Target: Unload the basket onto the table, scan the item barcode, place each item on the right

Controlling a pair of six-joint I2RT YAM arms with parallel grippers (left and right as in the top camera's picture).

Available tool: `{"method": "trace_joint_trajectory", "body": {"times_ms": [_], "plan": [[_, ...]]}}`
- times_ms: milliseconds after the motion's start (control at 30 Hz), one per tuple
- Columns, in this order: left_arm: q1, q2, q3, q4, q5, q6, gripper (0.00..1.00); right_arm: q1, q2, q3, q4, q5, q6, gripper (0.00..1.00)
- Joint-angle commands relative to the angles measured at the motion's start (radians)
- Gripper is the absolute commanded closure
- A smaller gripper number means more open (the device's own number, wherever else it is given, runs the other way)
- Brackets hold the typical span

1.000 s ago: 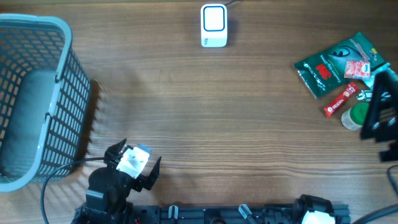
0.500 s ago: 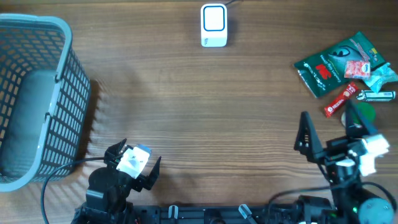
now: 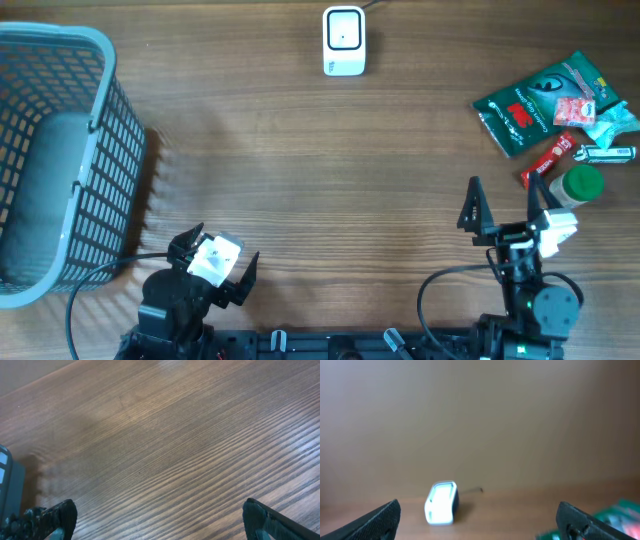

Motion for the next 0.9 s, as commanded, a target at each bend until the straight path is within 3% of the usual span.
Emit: {"method": "trace_joint_trajectory", "body": {"times_ms": [0,100,867], "plan": [[0.006,-0.004,-0.003,0.003,0.001,0.013,0.0,0.005,-0.017,-0.013,-0.054,0.058,0.005,0.0],[0.006,-0.005,-0.003,0.003,0.001,0.013,0.0,0.005,-0.017,-0.012,-0.2,0.072,0.006,0.0],[0.005,-0.007,-0.003,-0.023,0.031,0.013,0.0,0.007,-0.015,-0.012,-0.197,0.074,0.008,0.0]]}}
